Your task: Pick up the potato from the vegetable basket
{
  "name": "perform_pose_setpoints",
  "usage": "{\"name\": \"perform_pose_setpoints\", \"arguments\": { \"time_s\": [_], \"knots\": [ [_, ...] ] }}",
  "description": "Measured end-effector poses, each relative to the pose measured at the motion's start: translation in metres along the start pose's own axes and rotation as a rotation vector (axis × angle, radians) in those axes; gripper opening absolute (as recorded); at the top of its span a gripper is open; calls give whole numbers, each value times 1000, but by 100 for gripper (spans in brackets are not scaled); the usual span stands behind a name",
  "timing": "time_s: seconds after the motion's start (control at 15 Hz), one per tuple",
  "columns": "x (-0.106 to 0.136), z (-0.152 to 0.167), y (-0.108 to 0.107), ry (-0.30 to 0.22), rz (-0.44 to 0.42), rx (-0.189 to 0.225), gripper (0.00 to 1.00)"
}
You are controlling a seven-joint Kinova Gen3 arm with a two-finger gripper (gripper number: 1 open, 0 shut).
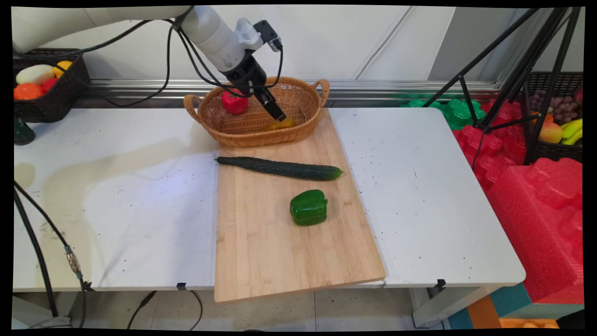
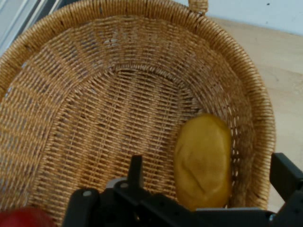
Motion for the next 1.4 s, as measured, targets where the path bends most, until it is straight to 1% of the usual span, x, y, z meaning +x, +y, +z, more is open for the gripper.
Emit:
{"name": "perform_pose_setpoints", "arguments": {
  "time_s": [0.4, 0.73, 0.87, 1.2, 1.27, 1.4],
  "knots": [
    [2, 25, -16, -38, -1, -33, 100],
    [3, 47, -28, -72, 6, -79, 100],
    [3, 52, -31, -81, 9, -95, 100],
    [5, 61, -36, -92, 10, -115, 100],
    [5, 62, -36, -92, 10, -118, 0],
    [6, 63, -37, -92, 10, -122, 0]
  ]
}}
